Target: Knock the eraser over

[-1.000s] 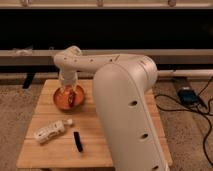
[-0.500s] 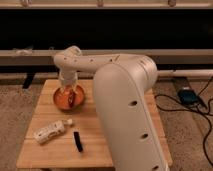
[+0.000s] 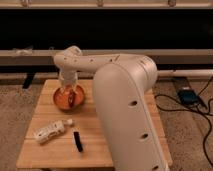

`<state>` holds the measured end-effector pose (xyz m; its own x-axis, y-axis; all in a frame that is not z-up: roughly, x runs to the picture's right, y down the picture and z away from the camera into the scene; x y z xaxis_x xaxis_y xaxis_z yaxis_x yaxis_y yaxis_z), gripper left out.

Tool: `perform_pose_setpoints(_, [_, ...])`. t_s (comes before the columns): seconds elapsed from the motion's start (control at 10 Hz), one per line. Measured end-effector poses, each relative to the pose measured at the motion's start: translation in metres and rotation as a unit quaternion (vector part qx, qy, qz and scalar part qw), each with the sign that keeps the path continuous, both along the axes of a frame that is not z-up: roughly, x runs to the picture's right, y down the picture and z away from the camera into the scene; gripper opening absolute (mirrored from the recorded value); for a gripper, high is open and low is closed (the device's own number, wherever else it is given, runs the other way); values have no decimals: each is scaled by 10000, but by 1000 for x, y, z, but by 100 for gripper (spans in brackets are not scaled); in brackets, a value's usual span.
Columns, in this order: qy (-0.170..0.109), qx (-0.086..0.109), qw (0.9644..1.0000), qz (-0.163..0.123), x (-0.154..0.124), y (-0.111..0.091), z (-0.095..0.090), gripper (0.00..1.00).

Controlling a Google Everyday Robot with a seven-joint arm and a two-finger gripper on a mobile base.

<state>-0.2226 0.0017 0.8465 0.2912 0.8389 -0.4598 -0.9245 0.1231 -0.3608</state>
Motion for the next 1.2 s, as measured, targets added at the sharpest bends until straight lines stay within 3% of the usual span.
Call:
perform_pose_setpoints(0.9, [-7, 37, 10000, -79, 1, 2, -2, 52])
perform_pose_setpoints(1.2, [-233, 192, 9990, -331, -14, 36, -33, 52])
